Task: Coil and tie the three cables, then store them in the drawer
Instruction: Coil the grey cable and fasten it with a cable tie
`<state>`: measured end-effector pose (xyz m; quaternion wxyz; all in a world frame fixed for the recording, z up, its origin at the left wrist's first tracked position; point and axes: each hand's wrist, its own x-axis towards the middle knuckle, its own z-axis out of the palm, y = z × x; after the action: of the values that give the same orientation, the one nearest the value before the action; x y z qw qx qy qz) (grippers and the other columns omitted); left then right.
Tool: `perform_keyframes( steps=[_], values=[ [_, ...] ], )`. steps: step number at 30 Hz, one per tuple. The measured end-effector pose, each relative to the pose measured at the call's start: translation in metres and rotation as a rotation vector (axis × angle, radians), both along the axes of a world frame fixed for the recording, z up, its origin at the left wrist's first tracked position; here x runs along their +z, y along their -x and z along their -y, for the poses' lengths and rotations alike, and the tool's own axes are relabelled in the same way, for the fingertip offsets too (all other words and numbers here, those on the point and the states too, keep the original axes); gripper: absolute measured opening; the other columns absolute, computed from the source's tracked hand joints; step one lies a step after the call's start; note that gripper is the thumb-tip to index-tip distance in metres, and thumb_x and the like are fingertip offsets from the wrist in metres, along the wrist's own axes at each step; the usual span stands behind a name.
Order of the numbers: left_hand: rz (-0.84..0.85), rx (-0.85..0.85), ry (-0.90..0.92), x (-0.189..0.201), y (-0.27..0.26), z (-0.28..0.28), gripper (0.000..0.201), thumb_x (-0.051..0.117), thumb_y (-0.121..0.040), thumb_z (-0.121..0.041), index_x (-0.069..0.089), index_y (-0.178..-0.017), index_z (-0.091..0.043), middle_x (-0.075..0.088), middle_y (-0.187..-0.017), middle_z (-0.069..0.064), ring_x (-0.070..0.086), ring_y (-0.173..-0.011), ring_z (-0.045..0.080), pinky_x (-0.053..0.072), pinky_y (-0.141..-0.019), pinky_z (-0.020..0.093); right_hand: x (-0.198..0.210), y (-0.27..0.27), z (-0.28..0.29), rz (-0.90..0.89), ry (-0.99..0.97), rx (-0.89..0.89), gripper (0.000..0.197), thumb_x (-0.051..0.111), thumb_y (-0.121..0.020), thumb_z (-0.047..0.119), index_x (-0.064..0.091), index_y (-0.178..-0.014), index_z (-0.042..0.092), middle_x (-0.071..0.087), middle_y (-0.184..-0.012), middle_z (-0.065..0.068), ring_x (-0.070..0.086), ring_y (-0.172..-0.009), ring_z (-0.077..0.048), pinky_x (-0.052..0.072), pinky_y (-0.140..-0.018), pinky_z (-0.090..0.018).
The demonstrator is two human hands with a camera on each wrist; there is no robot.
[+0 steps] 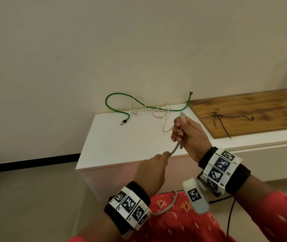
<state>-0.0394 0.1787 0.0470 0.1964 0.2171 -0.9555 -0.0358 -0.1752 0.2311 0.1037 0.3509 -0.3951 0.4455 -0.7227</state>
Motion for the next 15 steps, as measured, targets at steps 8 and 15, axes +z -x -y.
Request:
perform_keyframes(
  steps=[8, 15],
  values=[
    [-0.099, 0.141, 0.309, 0.027, 0.001, 0.001, 0.042, 0.034, -0.079, -0.049, 0.054, -0.055, -0.020, 0.050, -0.034, -0.004, 0.043, -0.025, 0.010, 0.013, -0.039, 0.015, -0.012, -0.010, -0.003, -1.148, -0.327, -0.168, 0.034, 0.031, -0.093, 0.032, 0.053, -0.084, 0.007, 0.054, -0.067, 0.003, 0.050, -0.061, -0.016, 0.039, -0.061, -0.028],
    [-0.190, -0.069, 0.003, 0.028, -0.007, 0.021, 0.036, 0.031, -0.086, -0.041, 0.054, -0.083, -0.014, 0.064, -0.071, 0.001, 0.058, -0.054, 0.024, 0.034, -0.044, 0.028, -0.004, -0.002, -0.006, -1.319, -0.660, -0.007, 0.023, 0.031, -0.099, 0.024, 0.044, -0.083, 0.014, 0.051, -0.068, 0.004, 0.049, -0.073, -0.020, 0.038, -0.069, -0.032]
  ],
)
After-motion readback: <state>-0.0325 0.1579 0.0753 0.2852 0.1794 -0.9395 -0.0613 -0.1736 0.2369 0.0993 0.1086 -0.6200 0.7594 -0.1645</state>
